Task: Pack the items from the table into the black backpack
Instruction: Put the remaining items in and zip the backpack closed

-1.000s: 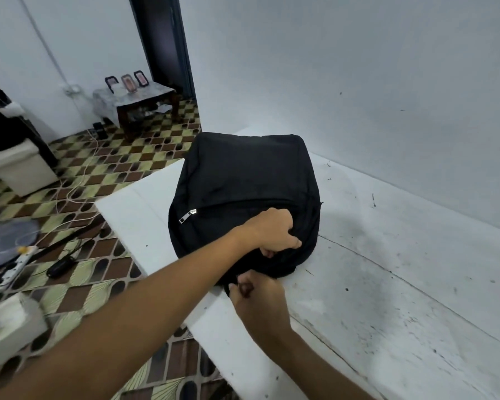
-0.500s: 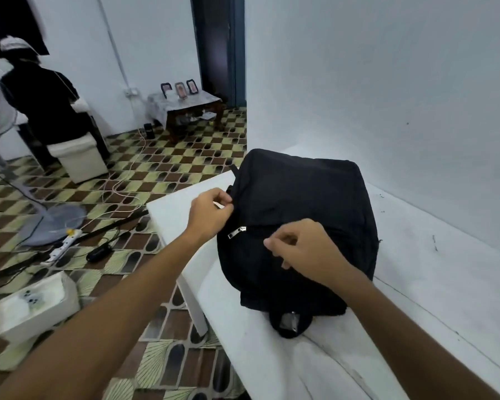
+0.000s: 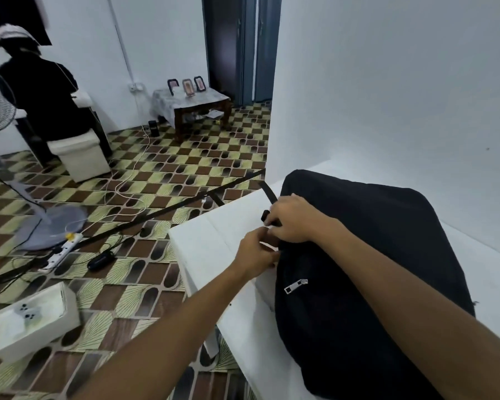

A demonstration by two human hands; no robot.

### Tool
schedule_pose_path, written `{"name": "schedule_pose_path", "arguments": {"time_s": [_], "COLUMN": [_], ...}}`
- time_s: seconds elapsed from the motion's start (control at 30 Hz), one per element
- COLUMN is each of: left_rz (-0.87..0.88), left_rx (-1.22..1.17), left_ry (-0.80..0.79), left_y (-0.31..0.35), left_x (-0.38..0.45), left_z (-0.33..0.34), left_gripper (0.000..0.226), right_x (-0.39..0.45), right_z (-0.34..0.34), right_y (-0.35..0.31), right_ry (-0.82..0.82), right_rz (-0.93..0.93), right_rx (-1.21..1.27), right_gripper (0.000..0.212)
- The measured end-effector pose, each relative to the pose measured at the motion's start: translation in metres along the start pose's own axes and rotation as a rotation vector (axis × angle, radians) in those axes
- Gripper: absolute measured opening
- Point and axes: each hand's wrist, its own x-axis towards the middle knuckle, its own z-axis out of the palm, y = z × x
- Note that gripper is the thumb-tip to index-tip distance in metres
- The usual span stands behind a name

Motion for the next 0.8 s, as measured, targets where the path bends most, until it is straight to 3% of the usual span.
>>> {"name": "schedule_pose_path", "arguments": {"time_s": [0.1, 0.33, 0.5, 0.63, 0.7, 0.8], "left_rz": [-0.013, -0.089, -0.201, -0.182, -0.160, -0.094], "left_rx": [-0.035, -0.170, -0.269, -0.343, -0.330, -0.231], "left_ry": [-0.044, -0.315, -0.554, -0.666, -0.644, -0.391], "left_y": [-0.007, -0.004, -0.005, 0.005, 0.010, 0.019], "left_x": [0.006, 0.006, -0.009, -0.028, -0.034, -0.043], "left_z": [-0.003, -0.018, -0.021, -0.027, -0.027, -0.009], "left_gripper": [0.031, 0.050, 0.070, 0.053, 0.046, 0.042], "right_x": [0.000, 0.000, -0.002, -0.008, -0.016, -0.032], "right_z": [0.000, -0.014, -0.018, -0.013, -0.013, -0.022], "right_y": [0.012, 0.018, 0.023, 0.023, 0.018, 0.007], "right_ry": [-0.093, -0.286, -0.233, -0.146, -0.048, 0.024], "right_rz": [0.038, 0.102, 0.097, 0.050, -0.002, -0.032], "right_rx": [-0.079, 0.135, 0.208, 0.185, 0.052, 0.014], "right_gripper": [0.026, 0.042, 0.041, 0.027, 0.016, 0.011]}}
